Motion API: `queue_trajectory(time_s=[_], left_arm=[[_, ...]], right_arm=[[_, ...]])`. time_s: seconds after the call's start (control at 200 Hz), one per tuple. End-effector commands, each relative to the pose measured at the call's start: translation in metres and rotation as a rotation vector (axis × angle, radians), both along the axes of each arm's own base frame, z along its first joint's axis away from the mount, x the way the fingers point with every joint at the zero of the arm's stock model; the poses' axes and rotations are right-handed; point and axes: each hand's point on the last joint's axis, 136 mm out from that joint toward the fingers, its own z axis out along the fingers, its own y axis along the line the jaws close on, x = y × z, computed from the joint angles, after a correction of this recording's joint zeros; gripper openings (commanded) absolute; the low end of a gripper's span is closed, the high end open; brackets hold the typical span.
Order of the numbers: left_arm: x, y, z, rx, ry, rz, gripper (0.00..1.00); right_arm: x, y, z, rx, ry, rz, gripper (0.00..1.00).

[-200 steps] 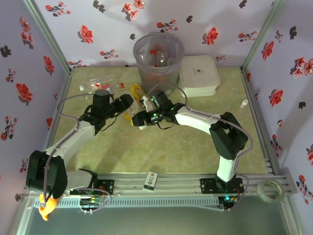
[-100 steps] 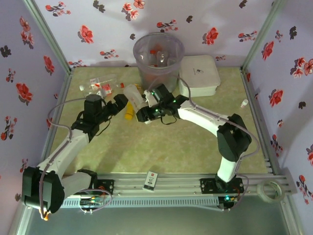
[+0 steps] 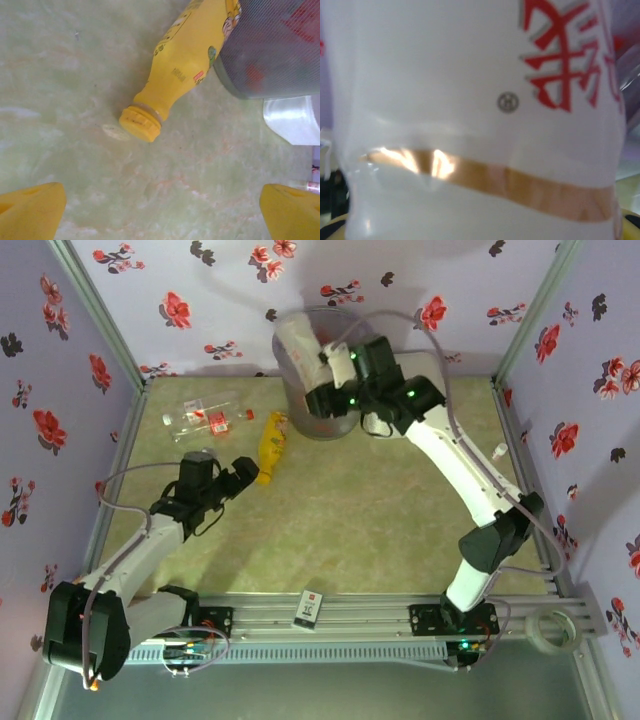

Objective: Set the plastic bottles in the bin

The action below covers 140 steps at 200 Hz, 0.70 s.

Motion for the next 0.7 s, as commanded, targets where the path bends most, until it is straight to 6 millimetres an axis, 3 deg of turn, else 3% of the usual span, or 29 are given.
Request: queue_trajectory(time_s=[0.0,0.255,0.37,0.505,0.695], left_arm=[[-0.008,0.005,-0.013,0.083,0.031,0.007,1.0],[-0.014,-0.004,-0.019,0.088,0.042,-0.014,1.0],[-0.016,-0.003,-0.022,0.096,0.047,-0.019,1.0],[-0.017,-0.003,-0.023,0.1,0.049,-0.022,1.0],[-0.018,-0.002,-0.024,0.103,0.049,-0.02,1.0]], right_arm=[[0.031,-0.02,0.014,-0.056,-0.063,-0.061,0.33],[0.109,-0.026,0.02,0.004,-0.114,-0.159,0.3],[0.137,-0.026,0.012,0.03,-0.136,-0.191,0.31],[0.16,-0.027,-0.007,0.029,-0.137,-0.207,0.31],[0.172,-0.02,-0.034,0.001,-0.121,-0.178,0.31]])
